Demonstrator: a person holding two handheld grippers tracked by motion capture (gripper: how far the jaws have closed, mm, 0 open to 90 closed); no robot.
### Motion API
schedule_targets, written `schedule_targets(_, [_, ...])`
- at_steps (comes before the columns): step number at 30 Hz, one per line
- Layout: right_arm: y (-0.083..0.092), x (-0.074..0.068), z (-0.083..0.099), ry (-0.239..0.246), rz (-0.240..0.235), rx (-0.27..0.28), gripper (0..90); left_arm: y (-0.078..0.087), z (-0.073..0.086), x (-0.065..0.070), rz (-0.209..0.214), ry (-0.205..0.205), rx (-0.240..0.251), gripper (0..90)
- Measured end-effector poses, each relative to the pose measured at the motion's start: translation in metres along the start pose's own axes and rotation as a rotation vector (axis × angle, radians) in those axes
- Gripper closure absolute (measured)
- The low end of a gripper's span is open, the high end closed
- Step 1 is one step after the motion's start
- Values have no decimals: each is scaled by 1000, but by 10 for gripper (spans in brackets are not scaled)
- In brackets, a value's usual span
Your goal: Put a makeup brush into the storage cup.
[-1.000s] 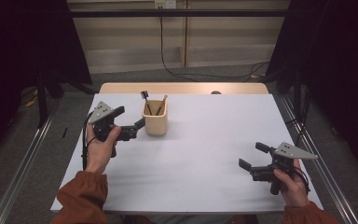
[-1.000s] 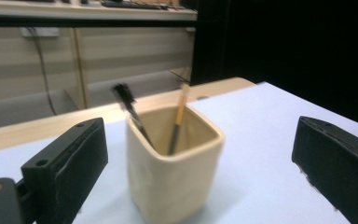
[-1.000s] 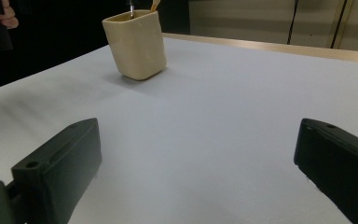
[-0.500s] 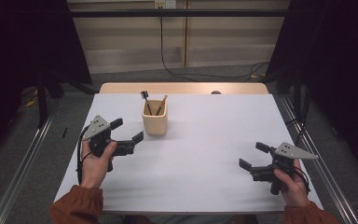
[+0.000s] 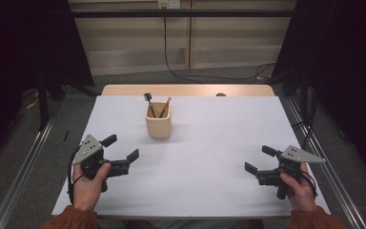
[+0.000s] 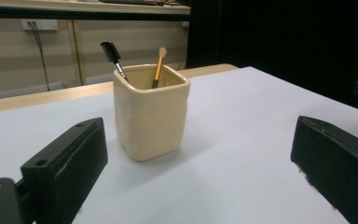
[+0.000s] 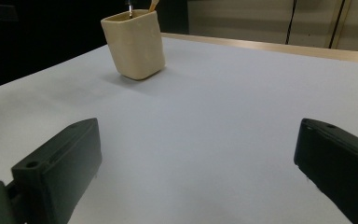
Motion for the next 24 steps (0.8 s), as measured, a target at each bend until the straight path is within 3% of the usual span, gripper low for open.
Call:
schedule_targets(3, [0, 0, 0, -1, 0, -3, 1, 3, 7, 1, 4, 29, -13, 36])
schedule_targets(5, [-1, 0, 0, 0, -1, -4, 1, 5, 13, 0, -19, 16, -25, 35])
schedule_targets(12, [1, 1, 1, -10, 4, 0, 1, 15, 25, 4, -44, 50, -37, 35])
schedule_targets(21, [2, 2, 1, -14, 8, -4, 1, 27, 32, 9, -81, 23, -30, 32])
schedule_targets(24, [3, 2, 2, -12, 4, -3, 1, 30, 36, 8, -73, 16, -19, 28])
Point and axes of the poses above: each handheld gripper's, and its own axes: y roughly backward along the jaws, z roughly out of its underside, x roughly to its right, the point moved 2 cm from there along -y, roughly forward along the jaws, and after that the axes turned 7 degrees about -x, right-handed, at the moved point
